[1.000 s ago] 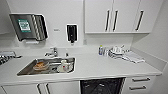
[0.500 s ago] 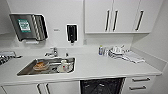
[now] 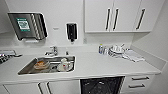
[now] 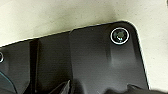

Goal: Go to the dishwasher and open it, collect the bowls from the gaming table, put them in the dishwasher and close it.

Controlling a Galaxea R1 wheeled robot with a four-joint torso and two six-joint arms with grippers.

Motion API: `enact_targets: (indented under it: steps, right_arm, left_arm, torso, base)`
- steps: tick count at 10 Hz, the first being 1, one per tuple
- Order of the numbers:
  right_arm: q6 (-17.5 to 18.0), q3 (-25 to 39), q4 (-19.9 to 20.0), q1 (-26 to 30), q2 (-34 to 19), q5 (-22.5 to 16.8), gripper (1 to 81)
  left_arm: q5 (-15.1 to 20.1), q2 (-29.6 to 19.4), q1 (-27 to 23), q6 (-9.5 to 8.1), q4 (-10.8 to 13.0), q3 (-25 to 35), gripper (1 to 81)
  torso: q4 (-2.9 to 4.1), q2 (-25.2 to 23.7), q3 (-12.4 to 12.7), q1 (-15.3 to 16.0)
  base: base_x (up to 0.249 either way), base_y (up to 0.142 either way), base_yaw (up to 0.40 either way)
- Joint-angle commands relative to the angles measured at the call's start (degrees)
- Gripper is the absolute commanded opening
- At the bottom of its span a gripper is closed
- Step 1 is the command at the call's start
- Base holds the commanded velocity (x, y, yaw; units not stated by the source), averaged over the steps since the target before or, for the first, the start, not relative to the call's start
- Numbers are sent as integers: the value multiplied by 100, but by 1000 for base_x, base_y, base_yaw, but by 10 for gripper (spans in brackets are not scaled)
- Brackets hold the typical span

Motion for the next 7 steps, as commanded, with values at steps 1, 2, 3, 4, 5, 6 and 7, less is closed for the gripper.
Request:
enact_targets:
  steps: [1, 2, 3, 4, 5, 6, 7]
  right_arm:
    - [-12, -17, 57, 258, -17, -317, 811]
    - [-12, -9, 57, 258, -17, -317, 811]
    - [-12, -9, 40, 258, -17, -317, 811]
    - [-12, -9, 40, 258, -17, -317, 811]
    - [-13, -9, 40, 249, -9, -317, 811]
    - [-12, -9, 40, 249, -9, -317, 811]
    - [-12, -9, 40, 249, -9, -308, 811]
  left_arm:
    - [467, -10, -276, 33, -21, -16, 811]
    - [547, -18, -286, 33, -21, -16, 811]
    - [547, -10, -286, 33, -21, -16, 811]
    - [547, -1, -286, 33, -29, -51, 811]
    - [547, -1, -312, 33, -21, -78, 811]
    - [547, 8, -312, 33, -29, -78, 811]
    - [547, 17, -312, 42, -29, -78, 811]
  torso:
    - [0, 547, 0, -354]
    - [0, 756, 0, -487]
    - [0, 975, 0, -627]
    - [0, 1193, 0, -769]
    - [0, 1410, 249, -907]
    - [0, 1609, 377, -1029]
    - [0, 1786, 481, -1141]
  base:
    - [0, 0, 0]
    - [0, 0, 0]
    - [0, 0, 0]
    - [0, 0, 0]
    - [0, 0, 0]
    - [0, 0, 0]
    - [0, 0, 0]
